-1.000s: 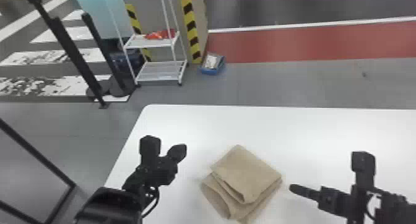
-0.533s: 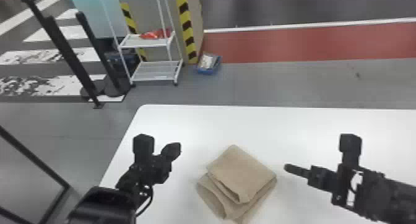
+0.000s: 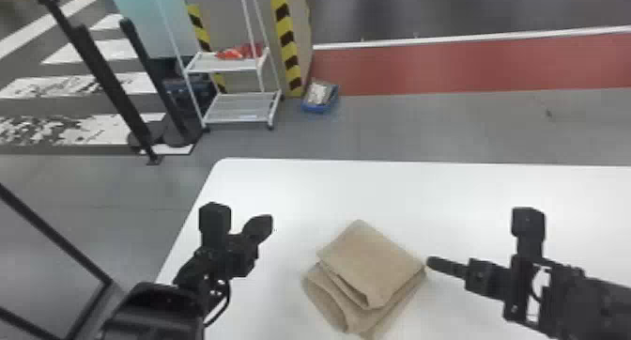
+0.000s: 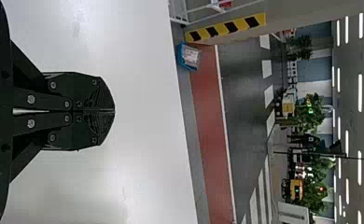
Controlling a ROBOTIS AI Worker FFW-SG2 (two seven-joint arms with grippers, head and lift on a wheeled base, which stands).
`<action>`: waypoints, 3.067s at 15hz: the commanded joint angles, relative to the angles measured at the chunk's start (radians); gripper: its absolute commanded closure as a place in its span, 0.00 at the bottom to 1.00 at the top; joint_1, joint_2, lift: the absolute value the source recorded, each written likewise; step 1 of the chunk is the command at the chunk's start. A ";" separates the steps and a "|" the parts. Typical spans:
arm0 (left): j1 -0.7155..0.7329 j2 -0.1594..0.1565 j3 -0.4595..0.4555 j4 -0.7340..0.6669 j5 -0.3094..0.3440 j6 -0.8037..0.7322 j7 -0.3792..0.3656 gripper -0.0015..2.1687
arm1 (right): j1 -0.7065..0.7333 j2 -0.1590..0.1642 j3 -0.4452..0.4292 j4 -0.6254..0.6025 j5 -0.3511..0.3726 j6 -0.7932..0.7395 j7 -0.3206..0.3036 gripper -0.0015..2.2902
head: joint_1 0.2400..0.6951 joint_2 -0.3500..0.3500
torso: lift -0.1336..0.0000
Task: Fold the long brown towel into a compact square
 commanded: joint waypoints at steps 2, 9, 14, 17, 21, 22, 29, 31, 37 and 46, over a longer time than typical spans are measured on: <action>-0.009 -0.009 -0.008 0.000 -0.001 0.005 0.002 0.79 | 0.100 0.001 0.009 -0.117 0.016 0.013 -0.011 0.65 | 1.00 0.81 | 1.00; -0.010 -0.012 -0.016 0.004 -0.010 0.008 0.006 0.79 | 0.068 0.001 0.047 -0.049 0.015 -0.014 -0.012 0.65 | 1.00 0.81 | 1.00; -0.003 -0.003 -0.007 0.001 -0.001 0.002 0.000 0.79 | -0.055 0.001 0.092 0.107 0.013 -0.119 -0.040 0.65 | 1.00 0.82 | 1.00; 0.014 0.001 -0.002 -0.004 0.011 -0.007 -0.005 0.79 | -0.175 0.001 0.121 0.247 0.029 -0.235 -0.043 0.65 | 1.00 0.83 | 1.00; 0.028 0.011 0.015 -0.008 0.036 -0.010 -0.018 0.79 | -0.307 0.001 0.124 0.383 0.055 -0.281 0.012 0.65 | 1.00 0.82 | 1.00; 0.036 0.015 0.016 -0.017 0.040 -0.001 -0.023 0.79 | -0.307 0.001 0.127 0.340 0.076 -0.186 0.032 0.65 | 1.00 0.81 | 1.00; 0.080 0.024 0.050 -0.123 0.057 0.156 -0.051 0.79 | -0.255 0.001 0.363 -0.117 0.556 0.308 0.293 0.10 | 1.00 0.89 | 1.00; 0.092 0.018 0.067 -0.166 0.065 0.214 -0.066 0.78 | -0.262 0.001 0.414 -0.115 0.618 0.234 0.408 0.10 | 1.00 0.91 | 1.00; 0.124 0.017 0.093 -0.191 0.083 0.254 -0.103 0.76 | -0.262 0.001 0.429 -0.022 0.635 0.025 0.575 0.15 | 1.00 1.00 | 1.00; 0.204 -0.040 0.009 -0.221 0.034 0.269 -0.083 0.76 | -0.124 0.001 0.096 -0.302 0.388 0.032 0.457 0.15 | 1.00 0.90 | 1.00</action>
